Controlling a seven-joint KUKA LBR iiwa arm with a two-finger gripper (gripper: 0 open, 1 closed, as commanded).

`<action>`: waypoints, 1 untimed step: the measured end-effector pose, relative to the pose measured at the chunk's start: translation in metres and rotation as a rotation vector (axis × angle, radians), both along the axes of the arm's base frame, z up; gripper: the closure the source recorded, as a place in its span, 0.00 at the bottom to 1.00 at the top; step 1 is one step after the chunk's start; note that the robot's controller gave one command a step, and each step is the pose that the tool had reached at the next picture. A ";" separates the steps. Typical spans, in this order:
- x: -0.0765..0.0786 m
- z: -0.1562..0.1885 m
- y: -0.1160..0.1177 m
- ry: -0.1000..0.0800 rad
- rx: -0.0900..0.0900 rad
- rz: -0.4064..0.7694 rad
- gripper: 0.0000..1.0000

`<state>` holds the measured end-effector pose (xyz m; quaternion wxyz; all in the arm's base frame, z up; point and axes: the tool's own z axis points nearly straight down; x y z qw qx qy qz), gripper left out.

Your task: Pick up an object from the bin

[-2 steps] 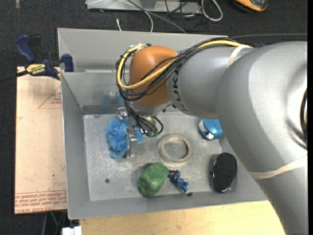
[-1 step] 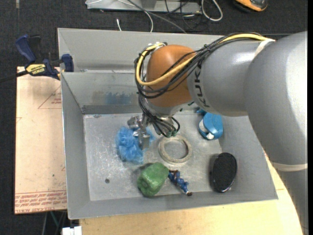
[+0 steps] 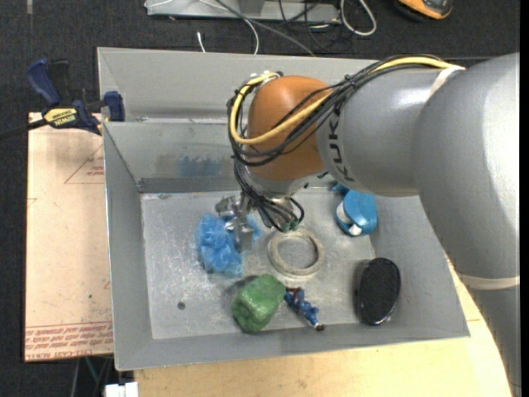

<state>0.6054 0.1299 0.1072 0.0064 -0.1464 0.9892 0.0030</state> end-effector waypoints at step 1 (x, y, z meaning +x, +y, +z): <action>-0.002 0.108 0.005 0.000 0.000 -0.008 1.00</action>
Offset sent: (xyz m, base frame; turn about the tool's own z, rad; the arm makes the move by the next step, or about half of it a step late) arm -0.0056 -0.0051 0.0205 0.0093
